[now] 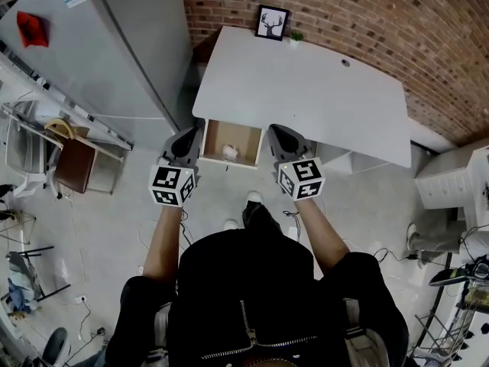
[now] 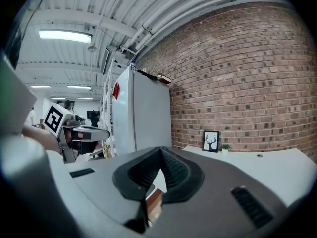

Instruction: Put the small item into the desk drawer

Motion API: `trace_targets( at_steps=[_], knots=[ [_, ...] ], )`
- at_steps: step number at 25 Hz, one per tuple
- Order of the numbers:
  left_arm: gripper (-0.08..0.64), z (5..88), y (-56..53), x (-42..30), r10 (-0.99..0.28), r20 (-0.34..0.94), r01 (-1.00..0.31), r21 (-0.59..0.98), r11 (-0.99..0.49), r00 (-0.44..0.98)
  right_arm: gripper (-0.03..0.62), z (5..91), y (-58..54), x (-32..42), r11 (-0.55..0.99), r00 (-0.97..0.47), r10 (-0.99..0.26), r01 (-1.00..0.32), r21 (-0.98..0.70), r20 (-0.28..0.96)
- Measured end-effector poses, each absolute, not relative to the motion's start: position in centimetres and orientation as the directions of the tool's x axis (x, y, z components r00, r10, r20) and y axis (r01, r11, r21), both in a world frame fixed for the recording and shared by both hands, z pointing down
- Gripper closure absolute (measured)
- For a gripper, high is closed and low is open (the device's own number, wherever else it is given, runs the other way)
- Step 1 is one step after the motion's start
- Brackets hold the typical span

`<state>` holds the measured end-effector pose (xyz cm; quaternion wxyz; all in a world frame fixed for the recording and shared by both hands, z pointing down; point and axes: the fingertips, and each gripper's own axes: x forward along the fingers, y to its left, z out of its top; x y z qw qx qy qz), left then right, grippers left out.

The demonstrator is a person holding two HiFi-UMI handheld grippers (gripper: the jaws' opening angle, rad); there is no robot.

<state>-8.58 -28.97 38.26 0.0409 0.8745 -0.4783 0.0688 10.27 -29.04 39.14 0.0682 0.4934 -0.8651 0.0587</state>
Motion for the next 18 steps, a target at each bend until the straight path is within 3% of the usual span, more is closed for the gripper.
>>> trace_targets(
  at_steps=[18],
  knots=[
    [0.538,39.5,-28.2,-8.4,-0.825,0.177,-0.840,0.021,-0.543,0.537,0.589,40.3,-28.2,10.2,0.507,-0.516,-0.835,-0.856,-0.100,0.189]
  ],
)
